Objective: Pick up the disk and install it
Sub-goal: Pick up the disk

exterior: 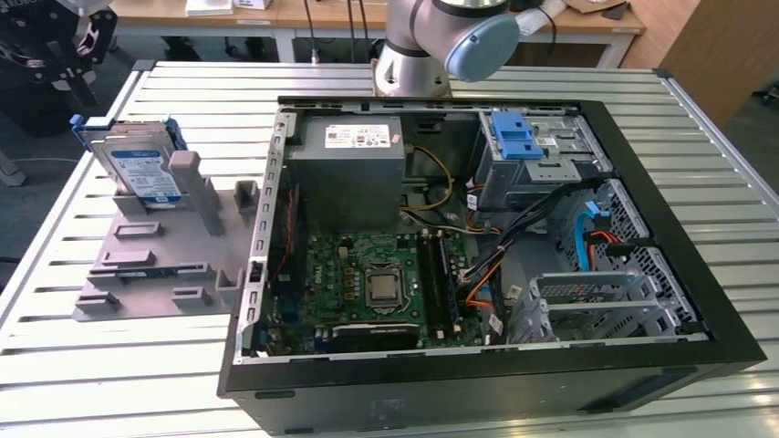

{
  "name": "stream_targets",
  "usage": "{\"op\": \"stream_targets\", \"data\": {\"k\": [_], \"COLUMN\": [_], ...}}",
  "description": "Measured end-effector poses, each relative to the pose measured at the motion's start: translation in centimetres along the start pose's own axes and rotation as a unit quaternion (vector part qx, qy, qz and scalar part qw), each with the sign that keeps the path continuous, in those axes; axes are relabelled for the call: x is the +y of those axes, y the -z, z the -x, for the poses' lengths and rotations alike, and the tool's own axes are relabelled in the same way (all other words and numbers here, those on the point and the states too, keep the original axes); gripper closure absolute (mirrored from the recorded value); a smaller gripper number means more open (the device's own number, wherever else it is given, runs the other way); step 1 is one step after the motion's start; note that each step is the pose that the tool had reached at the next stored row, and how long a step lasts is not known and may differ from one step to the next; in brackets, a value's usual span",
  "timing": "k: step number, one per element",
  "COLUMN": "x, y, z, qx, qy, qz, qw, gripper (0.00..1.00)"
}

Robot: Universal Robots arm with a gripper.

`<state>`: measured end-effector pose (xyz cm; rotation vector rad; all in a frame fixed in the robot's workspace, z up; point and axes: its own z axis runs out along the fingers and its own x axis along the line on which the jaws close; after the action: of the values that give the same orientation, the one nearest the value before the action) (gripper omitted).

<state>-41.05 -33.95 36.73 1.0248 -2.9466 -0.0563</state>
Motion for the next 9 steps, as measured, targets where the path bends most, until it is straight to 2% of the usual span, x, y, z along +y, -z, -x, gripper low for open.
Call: {"op": "stream_targets", "data": {"k": [4, 9], "x": [0.01, 0.01], "y": [-0.02, -0.02], "z": [-0.01, -0.01], "qx": [0.0009, 0.0022], "qy": [0.024, 0.054], "qz": [-0.0002, -0.0005], "qw": [0.9997, 0.9985], "gripper": [0.89, 0.89]}}
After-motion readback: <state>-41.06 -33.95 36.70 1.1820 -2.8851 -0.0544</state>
